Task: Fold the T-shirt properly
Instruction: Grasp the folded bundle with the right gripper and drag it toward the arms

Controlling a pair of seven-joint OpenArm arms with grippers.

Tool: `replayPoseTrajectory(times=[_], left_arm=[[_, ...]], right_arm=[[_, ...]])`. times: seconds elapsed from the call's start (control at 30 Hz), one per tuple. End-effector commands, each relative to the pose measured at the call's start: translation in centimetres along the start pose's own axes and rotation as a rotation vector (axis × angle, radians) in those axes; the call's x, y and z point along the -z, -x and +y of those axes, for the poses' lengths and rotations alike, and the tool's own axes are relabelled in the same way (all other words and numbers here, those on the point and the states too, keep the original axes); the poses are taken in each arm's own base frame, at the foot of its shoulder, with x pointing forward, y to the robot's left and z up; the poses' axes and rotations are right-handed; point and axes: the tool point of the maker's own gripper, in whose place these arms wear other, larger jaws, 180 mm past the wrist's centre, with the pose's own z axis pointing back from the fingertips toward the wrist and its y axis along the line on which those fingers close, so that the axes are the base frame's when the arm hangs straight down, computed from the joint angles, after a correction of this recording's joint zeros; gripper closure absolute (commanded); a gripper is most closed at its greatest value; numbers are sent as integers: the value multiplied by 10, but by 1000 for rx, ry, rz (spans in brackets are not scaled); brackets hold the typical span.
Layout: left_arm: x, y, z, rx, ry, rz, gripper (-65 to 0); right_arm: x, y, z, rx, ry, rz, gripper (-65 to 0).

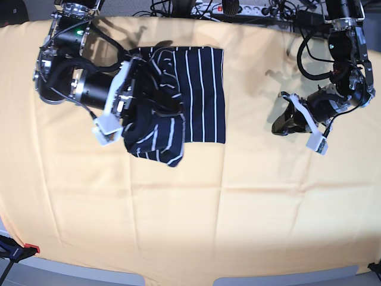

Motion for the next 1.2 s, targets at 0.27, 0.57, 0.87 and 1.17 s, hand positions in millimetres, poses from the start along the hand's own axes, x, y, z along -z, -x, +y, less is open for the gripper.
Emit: replayPoseTrajectory(times=[0.27,0.57,0.87,1.17], left_arm=[[-5,-16,0,25,4,-44,0],[-5,-16,0,26,3,-45,0],[-5,-15,1,27,0,-40,0],[-5,-9,1,27,0,-5,0]], right_arm=[[31,5,-4,-105,74,59,0],[75,19,38,-213,-63,137,-383],[78,-8,40,-400,-32,158,-381],[29,-22,-29,-358,281,121,-381]])
